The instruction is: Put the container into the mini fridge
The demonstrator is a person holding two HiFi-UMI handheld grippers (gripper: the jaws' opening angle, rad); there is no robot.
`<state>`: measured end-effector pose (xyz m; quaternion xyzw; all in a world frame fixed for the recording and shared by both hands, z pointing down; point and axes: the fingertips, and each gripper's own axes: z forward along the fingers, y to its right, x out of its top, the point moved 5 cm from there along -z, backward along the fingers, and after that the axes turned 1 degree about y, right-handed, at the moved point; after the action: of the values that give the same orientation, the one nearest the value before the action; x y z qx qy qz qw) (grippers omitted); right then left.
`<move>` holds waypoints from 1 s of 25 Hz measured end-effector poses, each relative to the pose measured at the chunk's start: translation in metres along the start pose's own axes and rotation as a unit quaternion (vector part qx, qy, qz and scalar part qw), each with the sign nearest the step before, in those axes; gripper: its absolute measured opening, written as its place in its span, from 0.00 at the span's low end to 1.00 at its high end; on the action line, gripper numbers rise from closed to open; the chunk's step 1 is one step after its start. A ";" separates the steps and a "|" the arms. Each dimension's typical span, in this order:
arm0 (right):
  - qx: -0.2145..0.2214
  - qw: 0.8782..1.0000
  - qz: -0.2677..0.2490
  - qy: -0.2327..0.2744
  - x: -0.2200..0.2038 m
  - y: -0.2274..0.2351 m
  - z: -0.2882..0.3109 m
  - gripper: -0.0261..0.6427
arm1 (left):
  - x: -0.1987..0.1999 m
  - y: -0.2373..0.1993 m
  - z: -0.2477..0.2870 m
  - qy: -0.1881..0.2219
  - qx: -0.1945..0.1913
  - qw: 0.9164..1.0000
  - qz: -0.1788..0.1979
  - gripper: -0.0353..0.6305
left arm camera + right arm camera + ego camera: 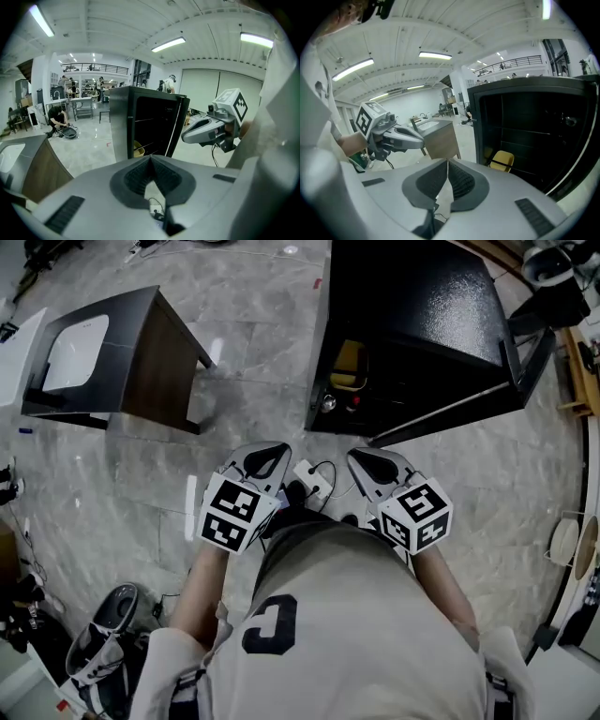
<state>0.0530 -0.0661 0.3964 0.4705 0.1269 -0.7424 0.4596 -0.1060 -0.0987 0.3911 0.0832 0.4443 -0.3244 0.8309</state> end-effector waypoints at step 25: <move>0.132 0.988 -0.020 0.083 -0.036 0.003 -0.123 0.08 | 0.018 0.161 -0.013 0.013 0.064 0.998 0.009 0.14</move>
<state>0.1317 0.0290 0.3616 0.5846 0.0746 -0.7199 0.3666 -0.0090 0.0229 0.3451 0.1443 0.4322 -0.3432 0.8213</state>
